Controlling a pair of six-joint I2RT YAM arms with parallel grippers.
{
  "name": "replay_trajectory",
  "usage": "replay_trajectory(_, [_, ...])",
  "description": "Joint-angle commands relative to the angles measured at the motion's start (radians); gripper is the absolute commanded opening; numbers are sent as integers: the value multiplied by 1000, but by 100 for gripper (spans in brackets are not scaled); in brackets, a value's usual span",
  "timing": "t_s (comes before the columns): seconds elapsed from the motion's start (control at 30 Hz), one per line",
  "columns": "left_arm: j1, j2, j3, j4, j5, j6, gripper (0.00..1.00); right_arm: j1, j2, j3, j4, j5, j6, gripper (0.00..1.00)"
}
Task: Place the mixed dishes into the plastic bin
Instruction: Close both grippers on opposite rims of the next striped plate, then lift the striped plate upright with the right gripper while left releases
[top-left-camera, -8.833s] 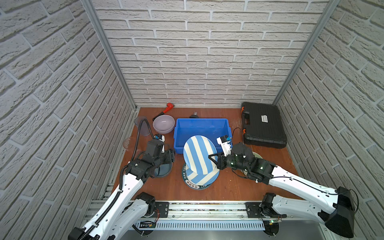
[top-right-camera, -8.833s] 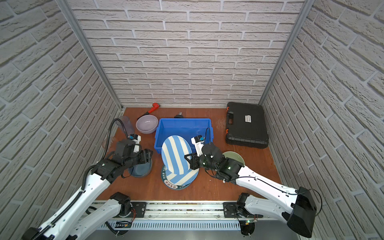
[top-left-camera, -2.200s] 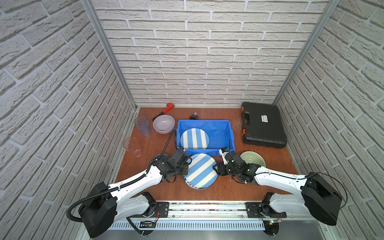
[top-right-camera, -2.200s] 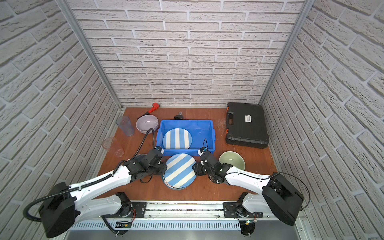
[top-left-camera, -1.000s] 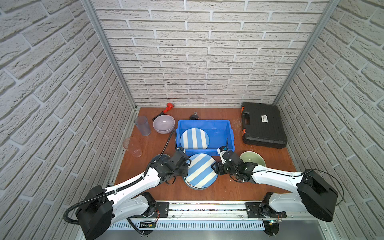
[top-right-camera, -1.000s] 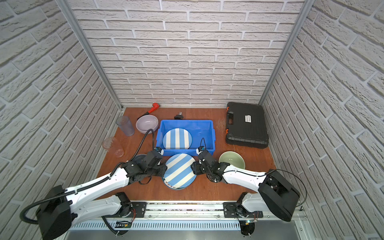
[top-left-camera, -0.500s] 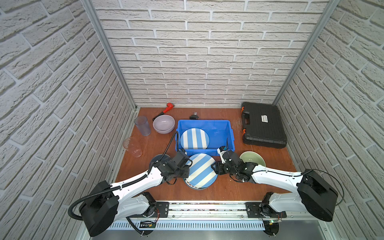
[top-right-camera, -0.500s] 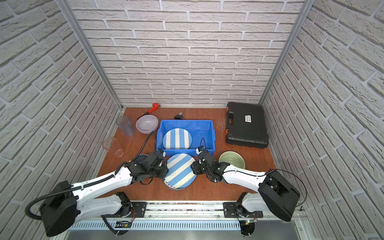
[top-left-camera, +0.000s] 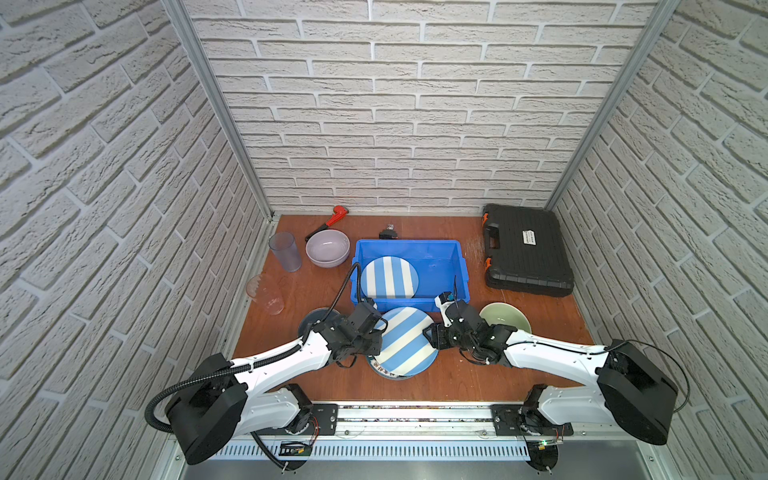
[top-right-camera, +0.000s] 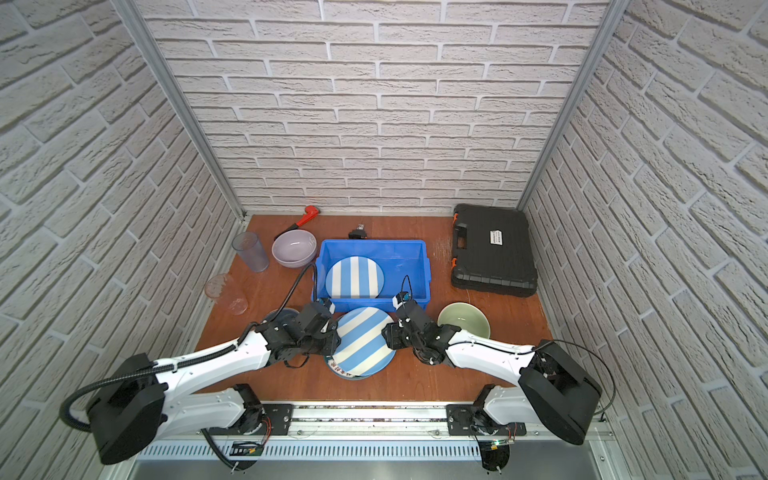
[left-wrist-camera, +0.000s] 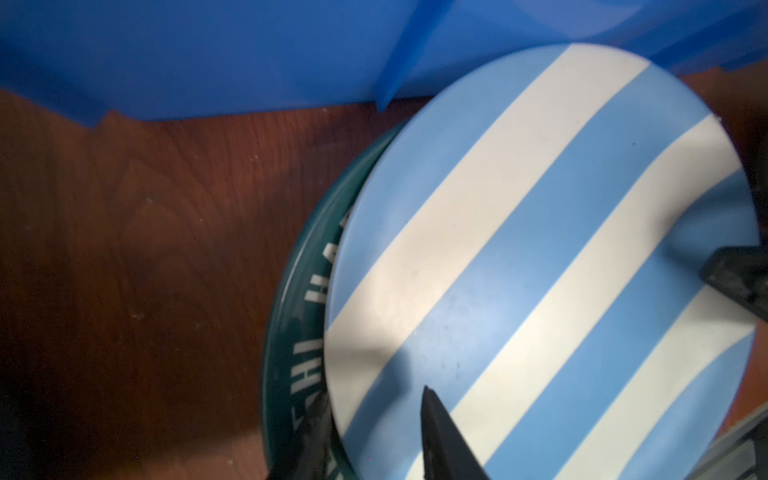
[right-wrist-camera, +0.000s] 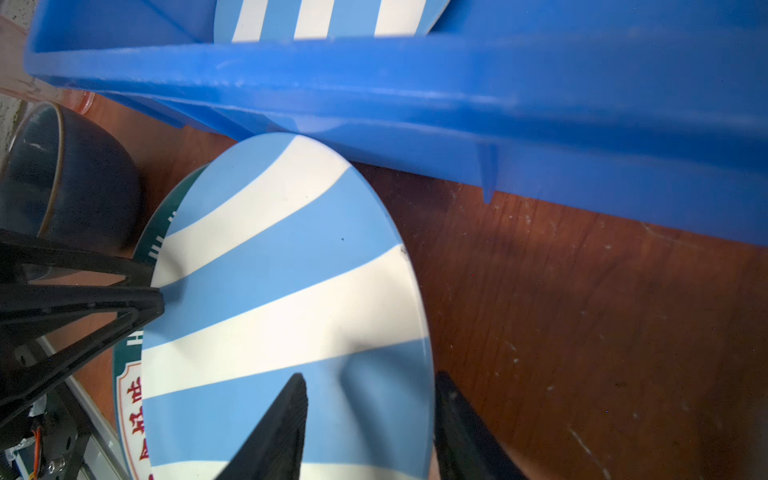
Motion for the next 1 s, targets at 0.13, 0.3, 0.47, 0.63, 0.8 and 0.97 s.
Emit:
replay_trajectory(0.13, [-4, 46, -26, 42, 35, 0, 37, 12, -71, 18, -23, 0, 3, 45])
replay_trajectory(0.3, [-4, 43, -26, 58, 46, 0, 37, 12, -87, 18, -24, -16, -4, 43])
replay_trajectory(0.47, [-4, 46, -28, 93, 73, 3, 37, 12, -78, 18, 7, -53, 0, 41])
replay_trajectory(0.63, [-4, 65, -32, 113, 90, 0, 37, 12, -73, 16, 44, -99, 3, 41])
replay_trajectory(0.8, [-4, 68, -41, 139, 100, -3, 37, 13, -50, 16, 67, -115, 6, 40])
replay_trajectory(0.97, [-4, 72, -43, 155, 110, -2, 37, 12, -21, 21, 87, -140, 17, 34])
